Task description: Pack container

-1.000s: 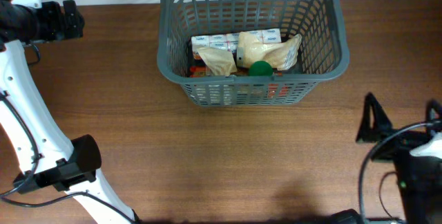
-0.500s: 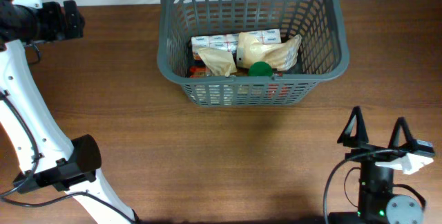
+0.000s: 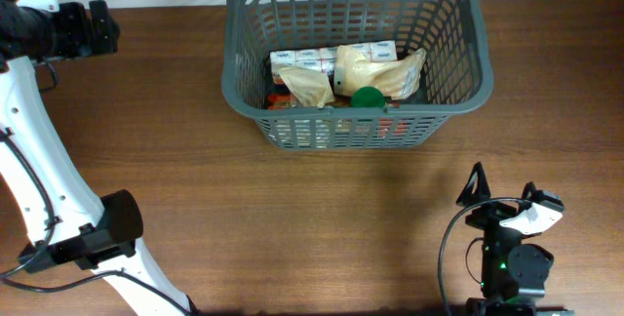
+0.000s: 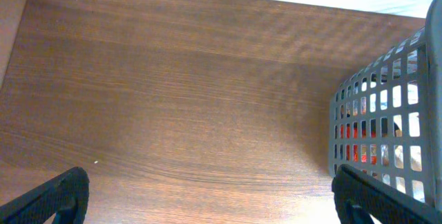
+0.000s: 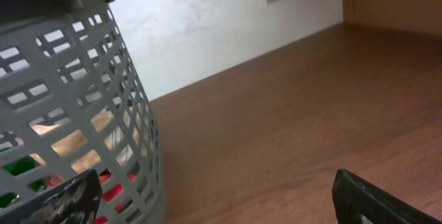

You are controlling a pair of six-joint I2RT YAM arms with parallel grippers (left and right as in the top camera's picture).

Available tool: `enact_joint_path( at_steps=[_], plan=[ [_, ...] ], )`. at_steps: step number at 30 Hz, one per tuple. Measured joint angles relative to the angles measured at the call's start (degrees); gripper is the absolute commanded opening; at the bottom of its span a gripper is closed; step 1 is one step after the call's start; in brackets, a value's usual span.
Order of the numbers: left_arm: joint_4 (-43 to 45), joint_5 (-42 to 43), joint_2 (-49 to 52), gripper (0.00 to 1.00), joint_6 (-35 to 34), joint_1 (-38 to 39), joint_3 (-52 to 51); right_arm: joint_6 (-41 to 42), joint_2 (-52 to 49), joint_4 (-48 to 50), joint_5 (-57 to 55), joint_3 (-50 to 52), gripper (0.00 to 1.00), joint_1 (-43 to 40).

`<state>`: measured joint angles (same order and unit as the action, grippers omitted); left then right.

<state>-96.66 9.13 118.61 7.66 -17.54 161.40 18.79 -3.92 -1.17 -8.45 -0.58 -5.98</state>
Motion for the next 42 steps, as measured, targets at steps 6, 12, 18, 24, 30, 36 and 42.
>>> enact_joint_path(
  at_steps=[6,12,18,24,30,36,42],
  plan=[
    [0.0,0.0,0.0,0.99,0.0,0.0,0.0,0.3,0.1,-0.3,0.0,0.0,0.99,0.0],
    [0.0,0.0,0.0,0.99,0.0,0.0,0.0,0.3,0.2,-2.2,1.4,0.0,0.99,0.0],
    [0.0,0.0,0.0,0.99,0.0,0.0,0.0,0.3,1.5,-2.3,2.6,0.0,0.99,0.0],
    [0.0,0.0,0.0,0.99,0.0,0.0,0.0,0.3,3.0,-2.3,2.6,0.0,0.99,0.0],
    [0.0,0.0,0.0,0.99,0.0,0.0,0.0,0.3,3.0,-2.3,2.6,0.0,0.99,0.0],
    [0.0,0.0,0.0,0.99,0.0,0.0,0.0,0.3,3.0,-2.3,2.6,0.0,0.99,0.0],
    [0.0,0.0,0.0,0.99,0.0,0.2,0.0,0.3,3.0,-2.3,2.6,0.0,0.99,0.0]
  ],
)
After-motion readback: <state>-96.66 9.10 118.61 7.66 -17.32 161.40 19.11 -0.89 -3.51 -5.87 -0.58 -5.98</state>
